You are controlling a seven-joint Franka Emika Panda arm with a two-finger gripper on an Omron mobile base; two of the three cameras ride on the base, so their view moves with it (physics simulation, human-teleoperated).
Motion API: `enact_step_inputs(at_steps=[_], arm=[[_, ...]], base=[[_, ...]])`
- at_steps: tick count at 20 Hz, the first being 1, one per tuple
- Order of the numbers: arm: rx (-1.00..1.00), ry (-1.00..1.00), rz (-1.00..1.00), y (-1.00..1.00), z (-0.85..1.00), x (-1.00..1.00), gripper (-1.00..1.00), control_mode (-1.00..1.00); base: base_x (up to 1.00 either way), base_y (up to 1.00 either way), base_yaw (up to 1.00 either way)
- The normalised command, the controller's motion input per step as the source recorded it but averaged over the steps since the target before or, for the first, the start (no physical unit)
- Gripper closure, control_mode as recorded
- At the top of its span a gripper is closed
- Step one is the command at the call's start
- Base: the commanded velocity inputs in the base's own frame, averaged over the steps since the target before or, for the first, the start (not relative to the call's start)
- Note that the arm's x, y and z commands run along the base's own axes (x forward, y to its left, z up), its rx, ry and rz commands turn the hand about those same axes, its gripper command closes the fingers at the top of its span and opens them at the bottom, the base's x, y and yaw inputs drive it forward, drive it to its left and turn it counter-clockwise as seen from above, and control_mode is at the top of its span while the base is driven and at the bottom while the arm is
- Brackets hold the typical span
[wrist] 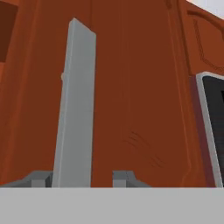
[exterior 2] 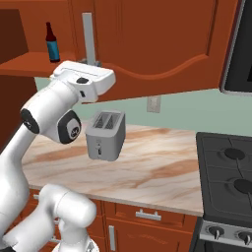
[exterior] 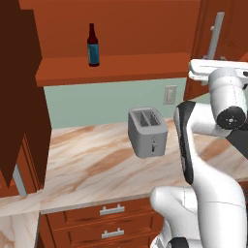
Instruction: Get the candle and the beer from the cabinet and move them to the dining counter.
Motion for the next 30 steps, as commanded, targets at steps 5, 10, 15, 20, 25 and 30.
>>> enact_step_inputs(at_steps=[5,10,15,20,25,30], arm=[[0.0,0.06,-0.1,-0.79,0.0,-0.72,1.0,-1.0],[0.0,0.09,-0.09,-0.75,0.0,-0.71,1.0,-1.0],[0.0,0.1,-0.08,-0.76,0.0,-0.68,1.0,-1.0],[0.0,0.09,-0.06,-0.69,0.0,-0.6,1.0,-1.0],[0.0,0.03,0.0,-0.33,0.0,-0.21,1.0,-1.0],[0.0,0.0,0.0,-0.01,0.0,0.0,1.0,-1.0]], base=[[0.0,0.0,0.0],[0.0,0.0,0.0],[0.0,0.0,0.0],[0.0,0.0,0.0],[0.0,0.0,0.0],[0.0,0.0,0.0]])
